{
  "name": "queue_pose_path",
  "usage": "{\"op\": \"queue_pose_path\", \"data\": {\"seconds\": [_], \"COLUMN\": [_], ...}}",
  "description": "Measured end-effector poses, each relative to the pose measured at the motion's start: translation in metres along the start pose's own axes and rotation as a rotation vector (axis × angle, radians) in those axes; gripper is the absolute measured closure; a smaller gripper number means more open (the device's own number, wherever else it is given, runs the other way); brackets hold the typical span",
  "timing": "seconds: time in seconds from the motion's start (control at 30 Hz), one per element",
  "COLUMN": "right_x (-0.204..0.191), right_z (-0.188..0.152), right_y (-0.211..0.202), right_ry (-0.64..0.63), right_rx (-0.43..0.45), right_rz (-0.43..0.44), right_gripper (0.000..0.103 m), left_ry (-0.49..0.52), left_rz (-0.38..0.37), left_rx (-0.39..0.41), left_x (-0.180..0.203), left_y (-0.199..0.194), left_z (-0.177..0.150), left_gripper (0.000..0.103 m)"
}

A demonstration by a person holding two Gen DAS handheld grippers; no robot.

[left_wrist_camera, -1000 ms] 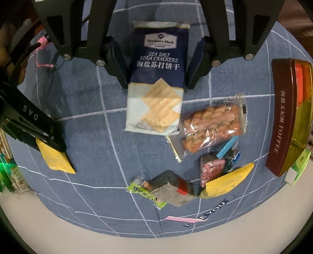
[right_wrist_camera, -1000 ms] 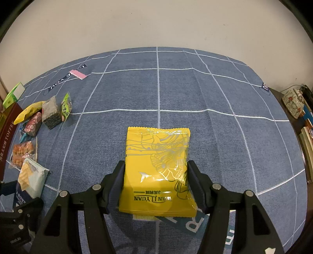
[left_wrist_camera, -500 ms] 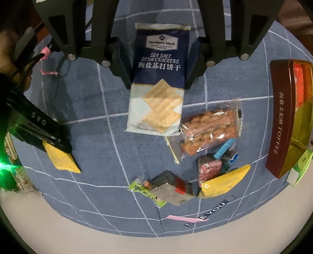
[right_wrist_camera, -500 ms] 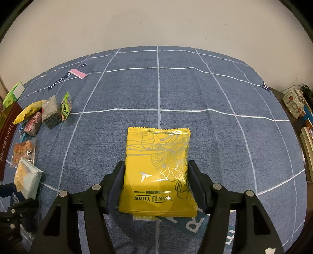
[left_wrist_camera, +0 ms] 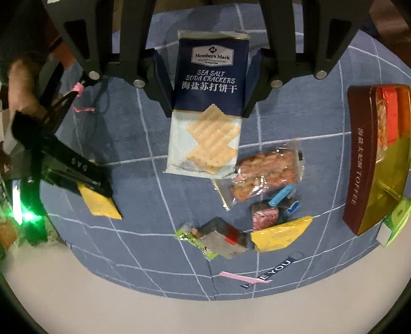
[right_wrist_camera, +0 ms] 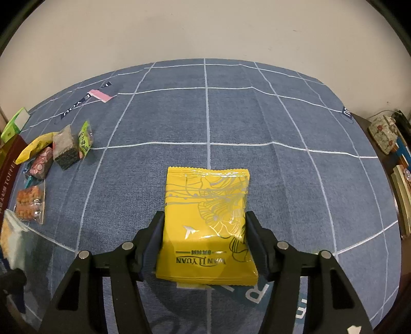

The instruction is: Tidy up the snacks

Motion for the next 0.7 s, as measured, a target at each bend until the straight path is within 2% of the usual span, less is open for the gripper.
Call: {"op": "queue_pose_path", "data": {"seconds": [0.2,0.33,0.43,0.57,0.7], "right_x": [0.0,0.0,0.001,0.001,0.001], "right_z": [-0.001,0.0,0.0,0.0,0.0], "right_y": [0.0,0.0,0.0,0.0,0.0], "right_ry": [0.011,0.017,0.019,0.021,0.022], "right_rx": [-0.006,-0.014,-0.021,-0.032,-0.038], "right_rz": [-0.009,-0.011,-0.014,-0.014,-0.018], "right_gripper": [0.047,0.047,0.047,0.047,0.047], "left_ry": [-0.027,-0.073,-0.119,-0.202,-0.29], "left_rz": [-0.018,-0.014,0.017,0.095,0.177], "left_rx": [0.053,0.096,0.136,0.183,0.187], "left_x": [-0.023,-0.052,-0.085,-0.148,-0.211], "left_y": [-0.034,-0.058,-0.078,-0.103,-0.116], "left_z": [-0.001,0.006,0.014,0.017,0.009], "left_gripper": [0.051,0.051,0.051,0.051,0.051]}}
Point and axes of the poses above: each gripper's, at about its wrist camera, not at the fingertips, and y roughly the way its jaws point, x to its right, z to its top, the point moved 6 cm from there along y, roughly the way its jaws point, and after that the axes turned 7 degrees about -z, right-handed, at the moved point
